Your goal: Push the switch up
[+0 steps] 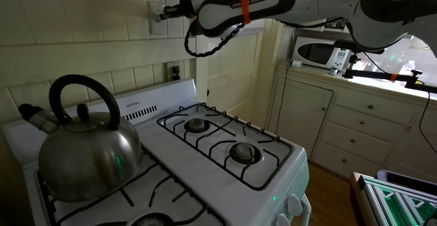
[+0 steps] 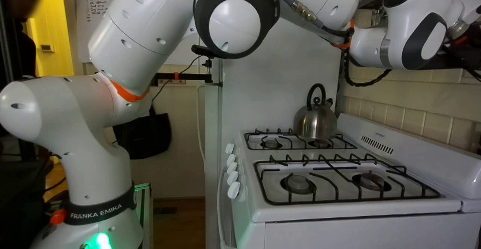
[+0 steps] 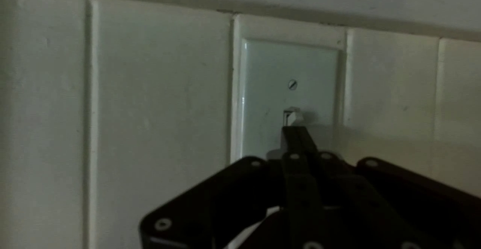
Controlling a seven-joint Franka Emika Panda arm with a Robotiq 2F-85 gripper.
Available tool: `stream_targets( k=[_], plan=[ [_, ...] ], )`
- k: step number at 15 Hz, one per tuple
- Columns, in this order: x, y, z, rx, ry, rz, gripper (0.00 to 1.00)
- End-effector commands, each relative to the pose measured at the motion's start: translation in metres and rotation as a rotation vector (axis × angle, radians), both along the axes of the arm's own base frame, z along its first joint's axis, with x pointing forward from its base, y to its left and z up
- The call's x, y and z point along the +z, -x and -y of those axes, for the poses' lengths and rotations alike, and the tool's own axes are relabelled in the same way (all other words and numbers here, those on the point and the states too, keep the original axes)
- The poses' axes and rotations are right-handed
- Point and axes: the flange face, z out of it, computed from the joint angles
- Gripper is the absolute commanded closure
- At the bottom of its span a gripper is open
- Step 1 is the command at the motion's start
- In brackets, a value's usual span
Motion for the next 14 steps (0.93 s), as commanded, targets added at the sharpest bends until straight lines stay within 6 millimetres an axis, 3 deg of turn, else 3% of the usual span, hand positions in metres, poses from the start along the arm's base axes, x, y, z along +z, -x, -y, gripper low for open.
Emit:
stream_targets(
  k=[1,14],
  plan=[
    [0.0001,0.0018,0.001,0.012,0.03,-0.049,1.0],
    [0.0,0.0,0.0021,0.051,0.107,-0.149,1.0]
  ],
)
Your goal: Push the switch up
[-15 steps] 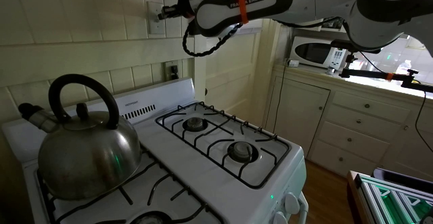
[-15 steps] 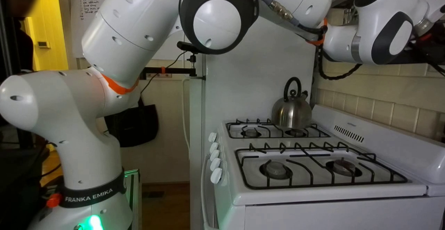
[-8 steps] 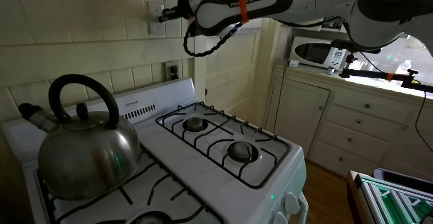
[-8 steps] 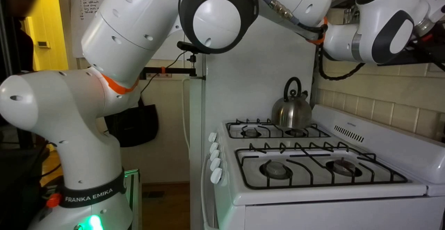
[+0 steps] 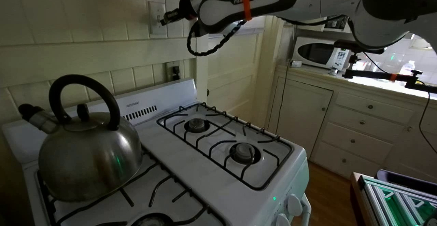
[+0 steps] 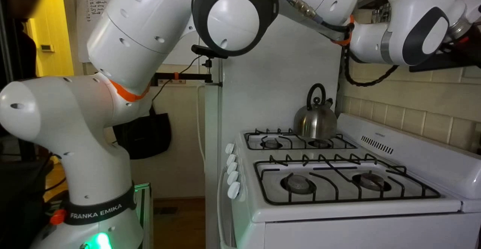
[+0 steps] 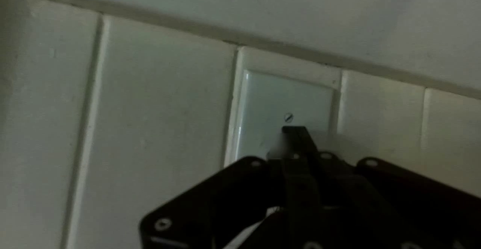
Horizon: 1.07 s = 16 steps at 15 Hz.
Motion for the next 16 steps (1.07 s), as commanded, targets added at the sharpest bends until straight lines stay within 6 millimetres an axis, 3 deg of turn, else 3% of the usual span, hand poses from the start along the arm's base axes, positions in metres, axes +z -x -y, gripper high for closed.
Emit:
stream_targets(
  k=[1,16],
  plan=[
    [0.0039,0.0029,0.0015,0.009,0.021,-0.033,1.0],
    [0.0034,0.0029,0.0022,0.016,0.023,-0.053,1.0]
  ],
)
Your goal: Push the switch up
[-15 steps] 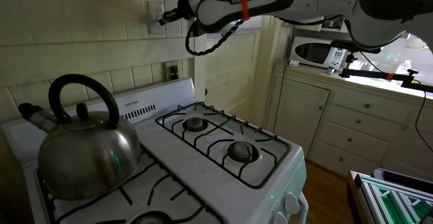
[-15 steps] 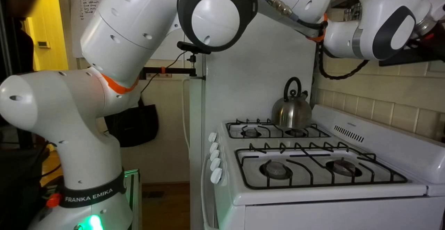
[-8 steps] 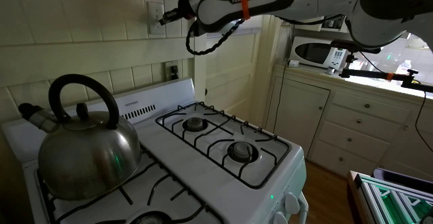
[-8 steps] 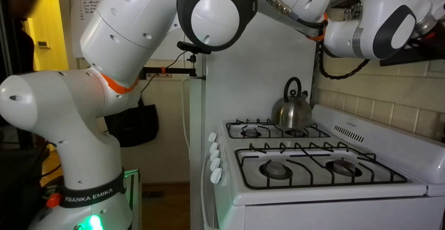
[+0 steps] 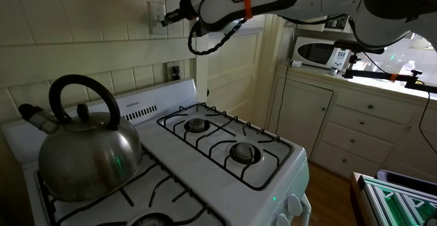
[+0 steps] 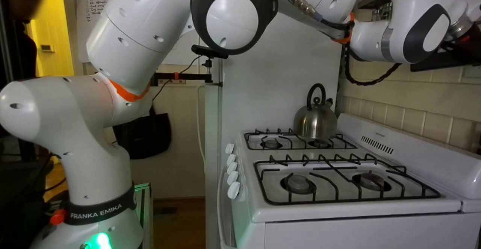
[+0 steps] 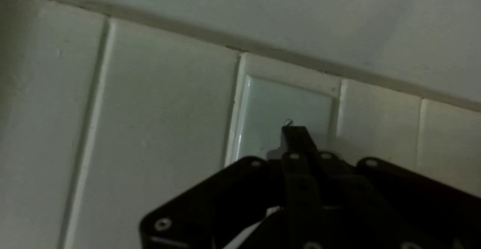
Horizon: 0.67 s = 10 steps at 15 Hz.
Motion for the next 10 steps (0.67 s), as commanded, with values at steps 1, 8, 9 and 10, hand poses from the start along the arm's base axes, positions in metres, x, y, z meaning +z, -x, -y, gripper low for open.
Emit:
stream_targets(
  k=[1,8,9,10],
  plan=[
    [0.0026,0.0023,0.0008,0.004,0.0,-0.02,1.0],
    [0.0034,0.0018,-0.0013,0.021,-0.007,-0.023,1.0],
    [0.004,0.0019,-0.0015,0.02,-0.007,-0.022,1.0],
    [0.0046,0.0019,-0.002,0.023,-0.009,-0.021,1.0]
  ],
)
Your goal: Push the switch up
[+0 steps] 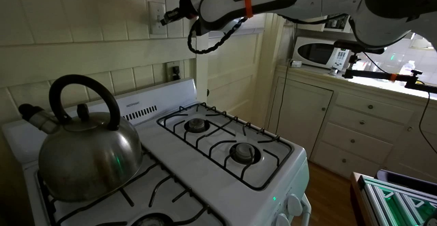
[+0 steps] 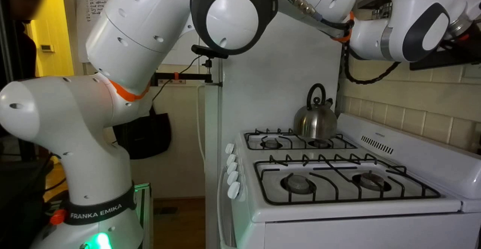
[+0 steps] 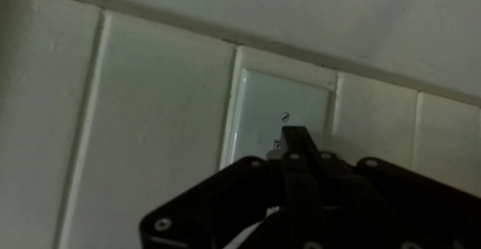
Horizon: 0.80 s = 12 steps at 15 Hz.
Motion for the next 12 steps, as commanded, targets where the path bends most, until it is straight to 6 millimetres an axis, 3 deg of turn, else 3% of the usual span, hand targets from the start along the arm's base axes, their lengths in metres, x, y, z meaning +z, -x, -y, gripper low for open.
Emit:
stream_targets(
  k=[1,10,11,12],
  plan=[
    [0.0016,0.0016,-0.0004,0.02,-0.002,-0.027,1.0],
    [0.0038,0.0009,-0.0019,0.005,0.001,0.006,0.99],
    [0.0006,0.0048,-0.0013,0.001,0.01,-0.011,0.74],
    [-0.0035,0.0053,-0.004,0.006,0.007,-0.018,0.74]
  ],
)
